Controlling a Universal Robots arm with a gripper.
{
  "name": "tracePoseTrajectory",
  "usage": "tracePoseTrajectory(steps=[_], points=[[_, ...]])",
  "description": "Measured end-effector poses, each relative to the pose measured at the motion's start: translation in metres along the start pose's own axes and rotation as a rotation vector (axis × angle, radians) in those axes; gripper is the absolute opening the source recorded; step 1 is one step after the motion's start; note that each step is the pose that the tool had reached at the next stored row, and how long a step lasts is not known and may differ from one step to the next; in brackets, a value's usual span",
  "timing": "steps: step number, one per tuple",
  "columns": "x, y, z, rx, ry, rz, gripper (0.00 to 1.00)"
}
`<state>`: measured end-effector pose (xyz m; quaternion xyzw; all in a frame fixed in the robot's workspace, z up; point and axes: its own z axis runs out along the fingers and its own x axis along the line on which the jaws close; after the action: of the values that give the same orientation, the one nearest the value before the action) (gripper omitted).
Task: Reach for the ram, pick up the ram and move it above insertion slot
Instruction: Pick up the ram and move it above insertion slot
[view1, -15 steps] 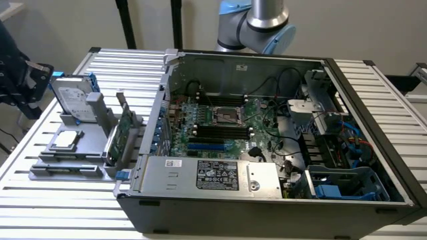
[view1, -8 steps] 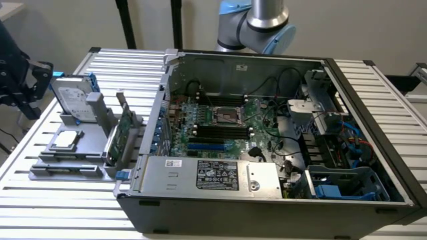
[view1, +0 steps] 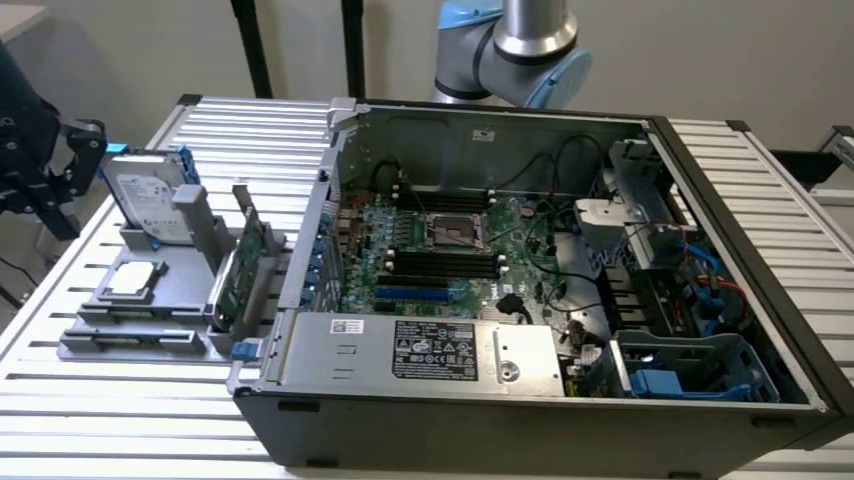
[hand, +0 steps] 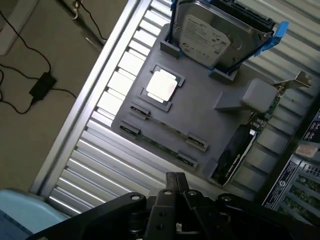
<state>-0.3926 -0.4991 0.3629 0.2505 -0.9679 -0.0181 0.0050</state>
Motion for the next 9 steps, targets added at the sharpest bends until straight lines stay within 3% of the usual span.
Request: tracePoseTrajectory(steps=[9], points=[[0.0000, 0.0000, 0.0006, 0.0000, 0.0060, -0.163, 0.11]])
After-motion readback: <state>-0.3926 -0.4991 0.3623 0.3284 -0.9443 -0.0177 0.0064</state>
